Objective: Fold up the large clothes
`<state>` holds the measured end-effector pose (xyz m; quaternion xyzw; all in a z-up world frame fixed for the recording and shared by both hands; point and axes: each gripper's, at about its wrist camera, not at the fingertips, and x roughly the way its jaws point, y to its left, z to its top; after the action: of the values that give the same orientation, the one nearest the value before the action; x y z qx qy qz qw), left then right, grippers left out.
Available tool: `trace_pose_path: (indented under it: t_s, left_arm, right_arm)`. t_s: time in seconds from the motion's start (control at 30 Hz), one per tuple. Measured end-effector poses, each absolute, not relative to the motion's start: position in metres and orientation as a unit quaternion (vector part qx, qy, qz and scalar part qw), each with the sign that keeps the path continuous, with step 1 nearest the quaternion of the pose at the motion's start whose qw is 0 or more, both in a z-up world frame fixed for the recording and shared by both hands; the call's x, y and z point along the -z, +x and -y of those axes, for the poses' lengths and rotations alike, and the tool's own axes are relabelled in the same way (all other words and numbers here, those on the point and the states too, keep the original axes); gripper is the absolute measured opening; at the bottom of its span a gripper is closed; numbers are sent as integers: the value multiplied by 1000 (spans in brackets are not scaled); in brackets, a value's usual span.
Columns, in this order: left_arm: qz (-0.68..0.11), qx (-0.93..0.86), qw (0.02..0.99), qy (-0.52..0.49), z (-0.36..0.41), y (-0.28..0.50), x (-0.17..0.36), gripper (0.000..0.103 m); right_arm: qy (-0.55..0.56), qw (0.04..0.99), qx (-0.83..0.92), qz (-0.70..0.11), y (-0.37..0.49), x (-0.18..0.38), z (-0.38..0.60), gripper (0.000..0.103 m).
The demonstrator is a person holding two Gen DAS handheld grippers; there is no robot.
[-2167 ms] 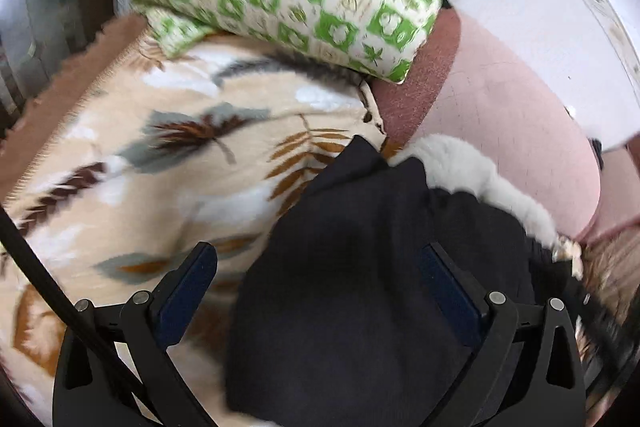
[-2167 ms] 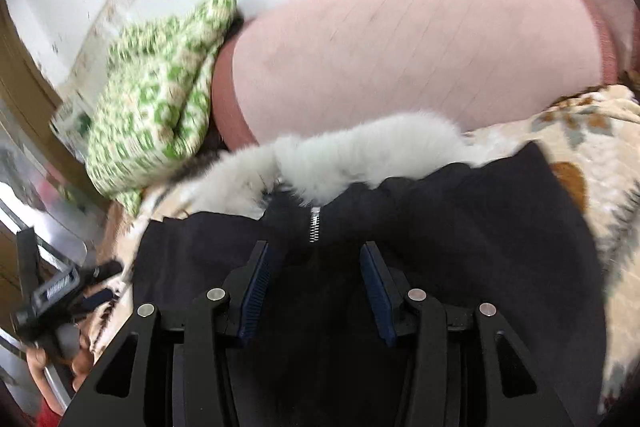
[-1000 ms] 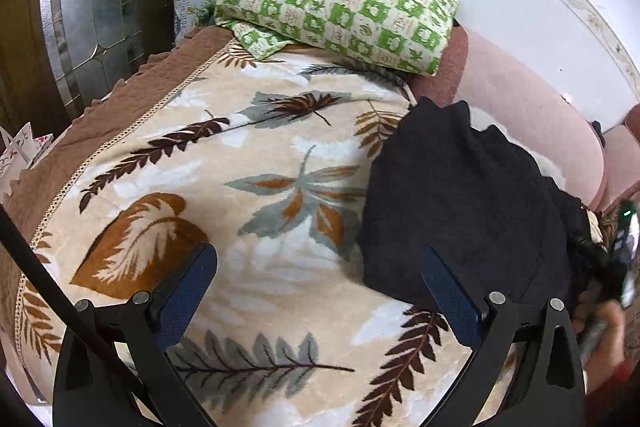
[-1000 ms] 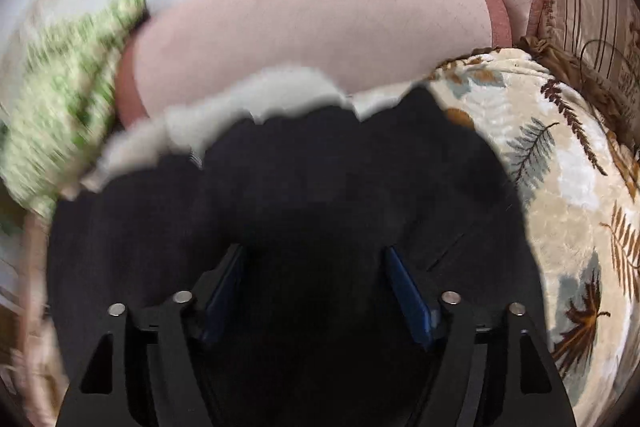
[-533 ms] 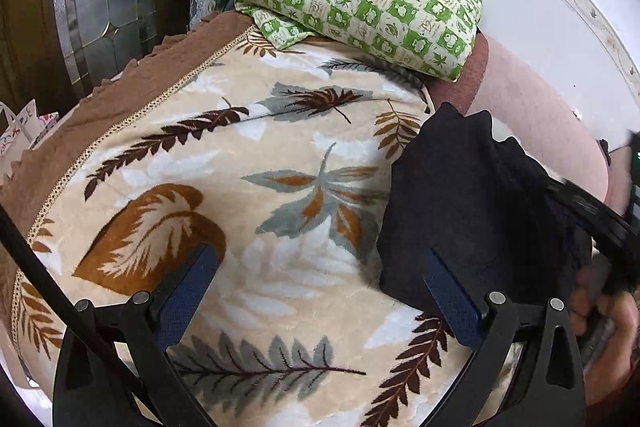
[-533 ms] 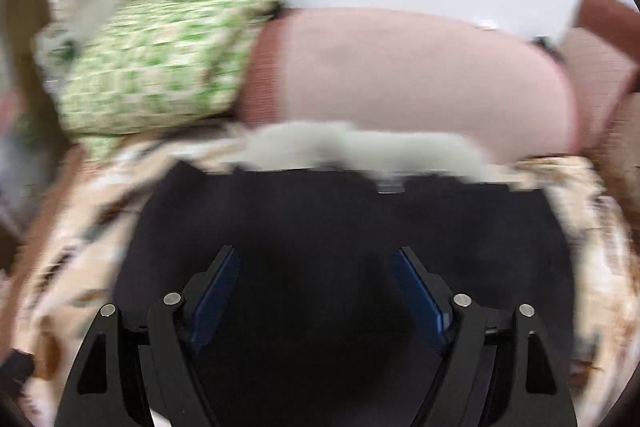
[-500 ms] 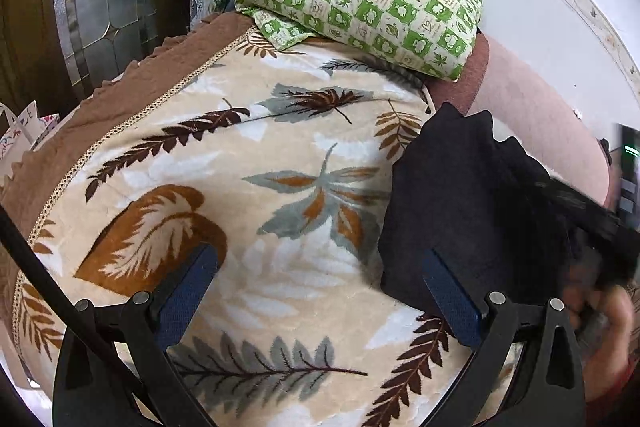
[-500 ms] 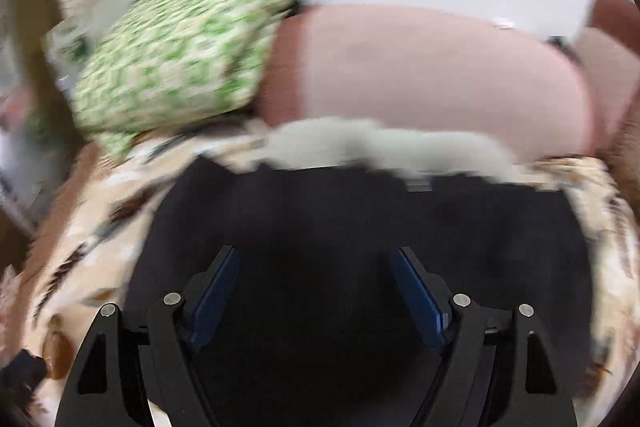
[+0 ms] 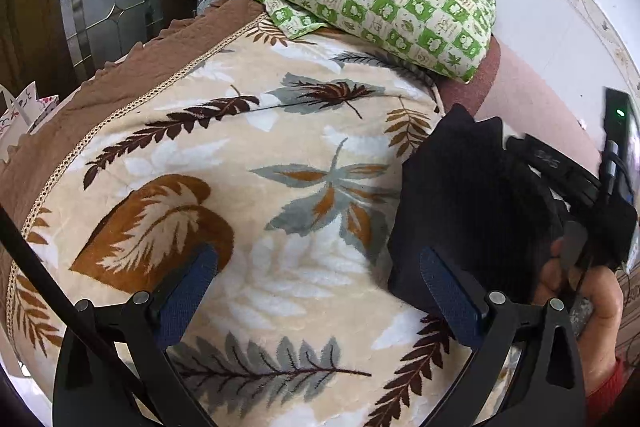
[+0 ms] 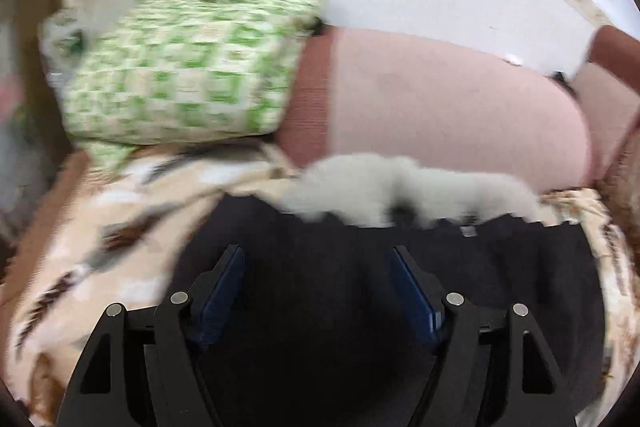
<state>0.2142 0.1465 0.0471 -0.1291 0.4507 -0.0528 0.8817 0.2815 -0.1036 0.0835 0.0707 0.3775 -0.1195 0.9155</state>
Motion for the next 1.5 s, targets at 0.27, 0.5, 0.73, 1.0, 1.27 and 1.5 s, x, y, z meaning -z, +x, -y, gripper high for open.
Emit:
trace_pose_path:
  t_s: [0.27,0.5,0.73,1.0,1.27,1.5]
  left_arm:
    - [-457,53,880,-120,-143,219,-42,102]
    - [-455,54,881,-118,-140,218,-44,102]
    - [-453,58,882,-114,-135,212,-44,102]
    - [-452,61,884,-103,-128,210,-42,102]
    - [-459,60,883,-84,-115,212,-36,102]
    - [-456,69,886,-56,-98,204,-36,102]
  right_arm:
    - [52,881,154,-444,352,-35,101,63]
    - [18,891,134,-433,352,-49,86,82]
    - [2,922,117,-369,258,-95,119,82]
    - [125,868,289,-385,168,-80,298,82]
    - [314,779,423,-341,87,-62,433,84]
    - [316,813,343,-348,33,-71,406,84]
